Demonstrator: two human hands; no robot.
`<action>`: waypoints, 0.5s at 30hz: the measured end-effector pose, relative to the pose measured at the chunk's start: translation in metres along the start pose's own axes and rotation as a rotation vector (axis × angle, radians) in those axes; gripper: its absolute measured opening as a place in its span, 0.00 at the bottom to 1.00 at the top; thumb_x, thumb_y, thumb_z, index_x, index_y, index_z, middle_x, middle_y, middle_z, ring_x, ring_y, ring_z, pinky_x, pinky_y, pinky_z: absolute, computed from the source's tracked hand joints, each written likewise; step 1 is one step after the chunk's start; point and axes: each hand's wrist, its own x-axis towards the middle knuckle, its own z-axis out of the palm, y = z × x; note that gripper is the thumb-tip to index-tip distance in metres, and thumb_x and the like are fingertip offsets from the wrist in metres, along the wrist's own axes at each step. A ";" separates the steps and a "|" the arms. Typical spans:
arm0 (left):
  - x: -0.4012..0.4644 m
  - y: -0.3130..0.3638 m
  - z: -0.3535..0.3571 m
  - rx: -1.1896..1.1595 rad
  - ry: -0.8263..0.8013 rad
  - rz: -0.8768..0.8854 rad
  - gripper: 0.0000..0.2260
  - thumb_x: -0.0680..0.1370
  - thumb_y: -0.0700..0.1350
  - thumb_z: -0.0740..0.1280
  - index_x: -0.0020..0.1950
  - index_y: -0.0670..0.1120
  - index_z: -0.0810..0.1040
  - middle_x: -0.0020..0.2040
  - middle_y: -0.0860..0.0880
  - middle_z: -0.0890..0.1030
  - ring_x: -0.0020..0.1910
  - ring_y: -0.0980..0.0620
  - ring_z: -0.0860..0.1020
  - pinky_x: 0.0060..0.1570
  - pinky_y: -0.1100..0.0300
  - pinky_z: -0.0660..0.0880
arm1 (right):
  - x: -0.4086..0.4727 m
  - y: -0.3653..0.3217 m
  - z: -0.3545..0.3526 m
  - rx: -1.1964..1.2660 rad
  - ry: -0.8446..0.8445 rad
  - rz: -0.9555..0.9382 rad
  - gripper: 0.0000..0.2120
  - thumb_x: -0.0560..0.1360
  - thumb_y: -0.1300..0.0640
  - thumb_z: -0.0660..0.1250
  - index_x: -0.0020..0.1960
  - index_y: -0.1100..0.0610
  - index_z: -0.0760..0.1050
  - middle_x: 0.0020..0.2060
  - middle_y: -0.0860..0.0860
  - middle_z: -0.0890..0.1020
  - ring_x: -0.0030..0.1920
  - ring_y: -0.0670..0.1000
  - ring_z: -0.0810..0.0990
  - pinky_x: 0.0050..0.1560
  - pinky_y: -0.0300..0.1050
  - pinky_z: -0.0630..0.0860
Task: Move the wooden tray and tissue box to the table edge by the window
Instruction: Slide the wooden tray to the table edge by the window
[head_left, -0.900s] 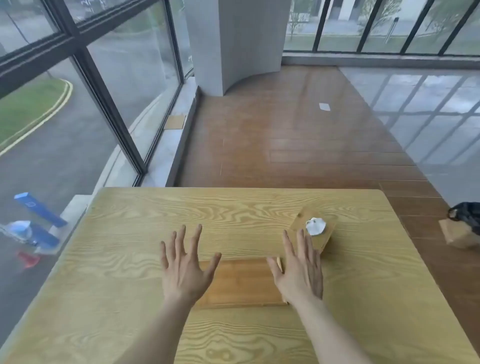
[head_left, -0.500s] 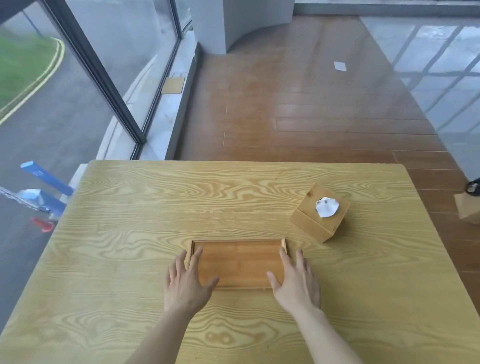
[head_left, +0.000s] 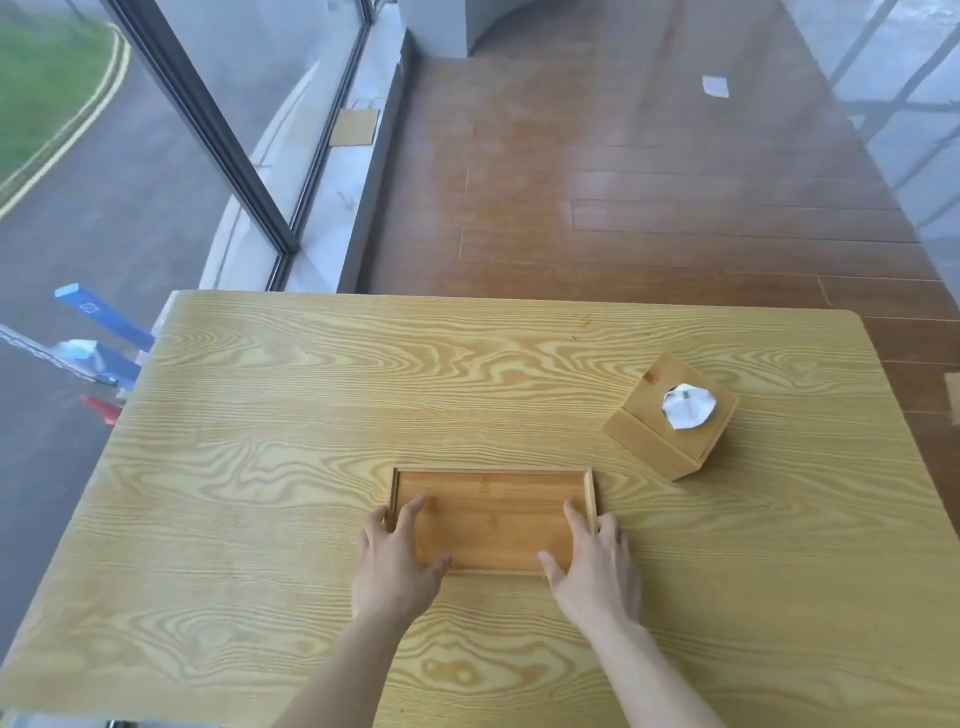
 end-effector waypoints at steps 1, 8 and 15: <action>0.001 -0.001 -0.001 -0.018 0.003 0.002 0.36 0.74 0.57 0.74 0.77 0.63 0.60 0.78 0.46 0.57 0.77 0.45 0.60 0.63 0.49 0.74 | -0.001 -0.003 0.001 -0.005 -0.002 0.014 0.37 0.77 0.39 0.66 0.80 0.46 0.55 0.67 0.55 0.67 0.61 0.54 0.74 0.54 0.46 0.78; 0.003 -0.026 -0.022 -0.143 0.092 -0.020 0.33 0.73 0.55 0.75 0.74 0.63 0.65 0.75 0.49 0.61 0.75 0.47 0.62 0.62 0.49 0.75 | -0.007 -0.042 0.004 -0.035 0.013 0.029 0.38 0.75 0.38 0.67 0.79 0.46 0.57 0.63 0.55 0.68 0.55 0.53 0.76 0.51 0.46 0.79; 0.011 -0.081 -0.069 -0.220 0.219 -0.096 0.31 0.73 0.57 0.74 0.73 0.63 0.67 0.73 0.49 0.64 0.73 0.47 0.66 0.62 0.48 0.75 | -0.008 -0.120 0.012 -0.052 0.011 -0.093 0.36 0.76 0.38 0.65 0.79 0.48 0.58 0.61 0.54 0.66 0.58 0.55 0.74 0.51 0.49 0.78</action>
